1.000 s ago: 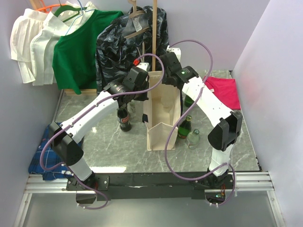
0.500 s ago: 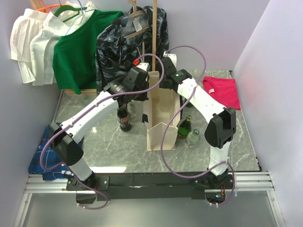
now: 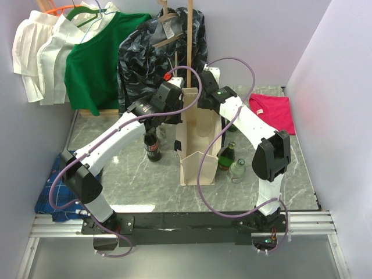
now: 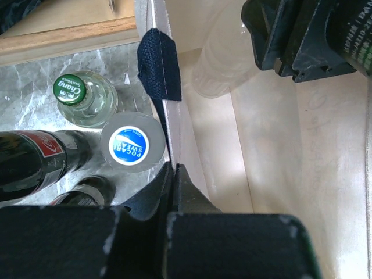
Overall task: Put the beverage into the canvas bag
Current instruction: Place the drink in the canvas bag.
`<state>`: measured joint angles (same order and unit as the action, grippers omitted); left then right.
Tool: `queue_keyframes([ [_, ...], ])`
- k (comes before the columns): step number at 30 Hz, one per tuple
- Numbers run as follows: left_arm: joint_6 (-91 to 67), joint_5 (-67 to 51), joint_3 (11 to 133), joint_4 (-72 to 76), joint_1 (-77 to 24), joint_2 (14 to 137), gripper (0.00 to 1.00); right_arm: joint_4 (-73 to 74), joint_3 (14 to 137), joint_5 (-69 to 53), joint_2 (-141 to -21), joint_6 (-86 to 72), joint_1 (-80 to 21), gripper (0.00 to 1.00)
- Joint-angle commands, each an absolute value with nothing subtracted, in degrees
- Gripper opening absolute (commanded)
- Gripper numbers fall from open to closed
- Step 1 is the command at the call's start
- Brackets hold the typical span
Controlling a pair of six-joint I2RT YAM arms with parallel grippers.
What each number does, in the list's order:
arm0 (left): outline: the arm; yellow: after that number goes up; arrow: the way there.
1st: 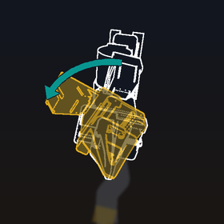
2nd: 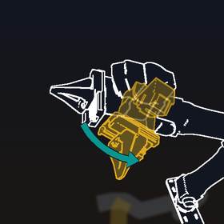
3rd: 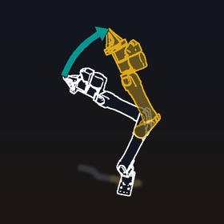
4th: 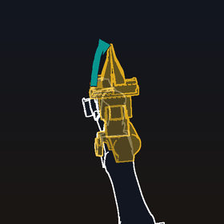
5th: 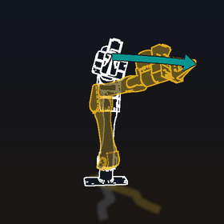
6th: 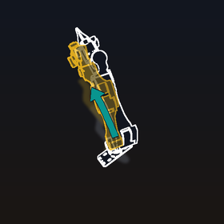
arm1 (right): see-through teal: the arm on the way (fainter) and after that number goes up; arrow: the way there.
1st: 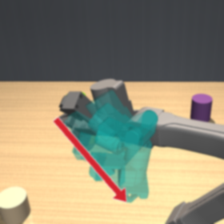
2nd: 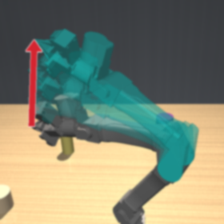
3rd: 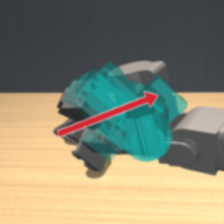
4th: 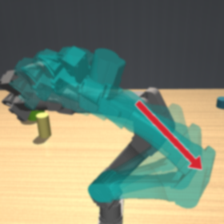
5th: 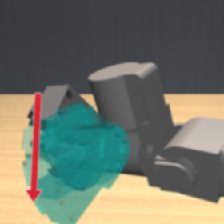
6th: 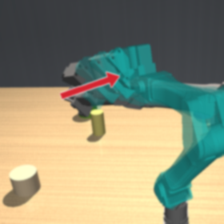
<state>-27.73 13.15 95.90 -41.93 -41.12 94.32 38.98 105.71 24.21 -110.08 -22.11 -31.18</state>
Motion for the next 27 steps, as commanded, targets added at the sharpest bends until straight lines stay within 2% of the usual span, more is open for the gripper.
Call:
queue_keyframes([
  [1,-27.69,13.89,99.14,-41.75,-41.13,92.02,0.01,33.31,106.26,26.89,-109.60,-21.71,-30.24,0.00],
  [14,-27.95,13.54,100.11,-42.10,-41.13,92.99,0.01,33.75,103.89,27.86,-110.83,-20.66,-30.23,0.00],
  [27,-27.60,13.62,100.99,-42.27,-41.13,93.87,0.01,29.71,94.93,30.14,-104.69,-21.18,-31.11,0.00],
])
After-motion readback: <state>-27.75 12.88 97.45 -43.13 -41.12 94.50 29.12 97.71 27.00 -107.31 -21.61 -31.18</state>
